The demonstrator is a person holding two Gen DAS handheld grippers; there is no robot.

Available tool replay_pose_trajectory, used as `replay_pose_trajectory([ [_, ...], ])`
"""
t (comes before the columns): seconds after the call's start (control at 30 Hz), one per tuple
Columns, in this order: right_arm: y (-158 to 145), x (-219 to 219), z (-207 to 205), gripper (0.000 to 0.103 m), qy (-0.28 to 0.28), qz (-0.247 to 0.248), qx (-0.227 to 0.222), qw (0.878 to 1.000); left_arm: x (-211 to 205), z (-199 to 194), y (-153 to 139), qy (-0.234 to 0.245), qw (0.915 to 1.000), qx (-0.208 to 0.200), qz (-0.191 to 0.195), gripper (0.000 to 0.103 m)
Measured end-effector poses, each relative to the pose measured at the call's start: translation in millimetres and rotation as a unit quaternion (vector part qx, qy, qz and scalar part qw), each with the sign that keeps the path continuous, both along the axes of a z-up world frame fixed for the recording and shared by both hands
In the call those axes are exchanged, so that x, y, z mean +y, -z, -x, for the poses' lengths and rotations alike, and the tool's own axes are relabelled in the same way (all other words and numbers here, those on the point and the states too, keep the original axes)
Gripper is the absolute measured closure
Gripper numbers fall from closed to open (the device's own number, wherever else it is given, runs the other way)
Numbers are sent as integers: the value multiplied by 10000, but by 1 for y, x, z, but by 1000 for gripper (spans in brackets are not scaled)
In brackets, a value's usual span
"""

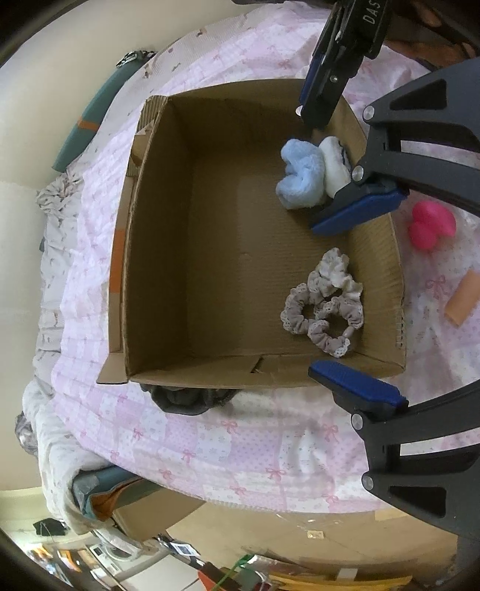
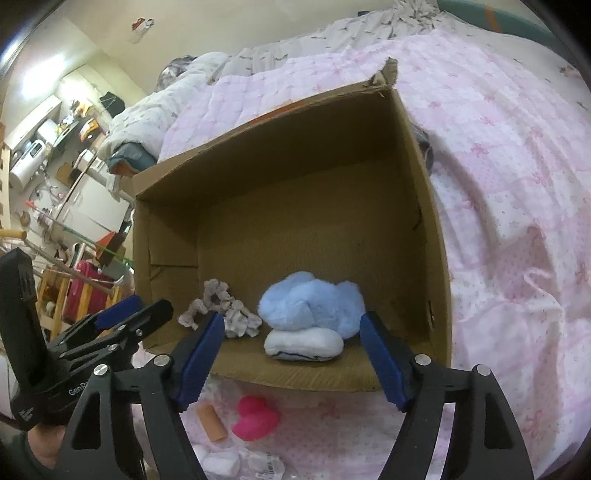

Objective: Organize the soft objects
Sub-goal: 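Withdraw both open tools from the box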

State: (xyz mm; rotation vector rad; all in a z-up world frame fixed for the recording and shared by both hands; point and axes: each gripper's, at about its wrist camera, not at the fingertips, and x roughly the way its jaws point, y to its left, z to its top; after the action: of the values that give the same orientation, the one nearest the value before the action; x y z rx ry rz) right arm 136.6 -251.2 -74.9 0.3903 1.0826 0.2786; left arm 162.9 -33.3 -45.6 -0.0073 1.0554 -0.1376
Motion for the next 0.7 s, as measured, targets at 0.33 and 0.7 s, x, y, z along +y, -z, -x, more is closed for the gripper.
replay_pose_trajectory([
  [0.33, 0, 2, 0, 23, -16, 45, 30, 10000, 5, 0, 0, -52, 10000, 47, 25, 35],
  [0.7, -26, 15, 11, 21, -52, 653, -403, 9970, 18, 16, -20, -217, 9995, -239, -2, 35],
])
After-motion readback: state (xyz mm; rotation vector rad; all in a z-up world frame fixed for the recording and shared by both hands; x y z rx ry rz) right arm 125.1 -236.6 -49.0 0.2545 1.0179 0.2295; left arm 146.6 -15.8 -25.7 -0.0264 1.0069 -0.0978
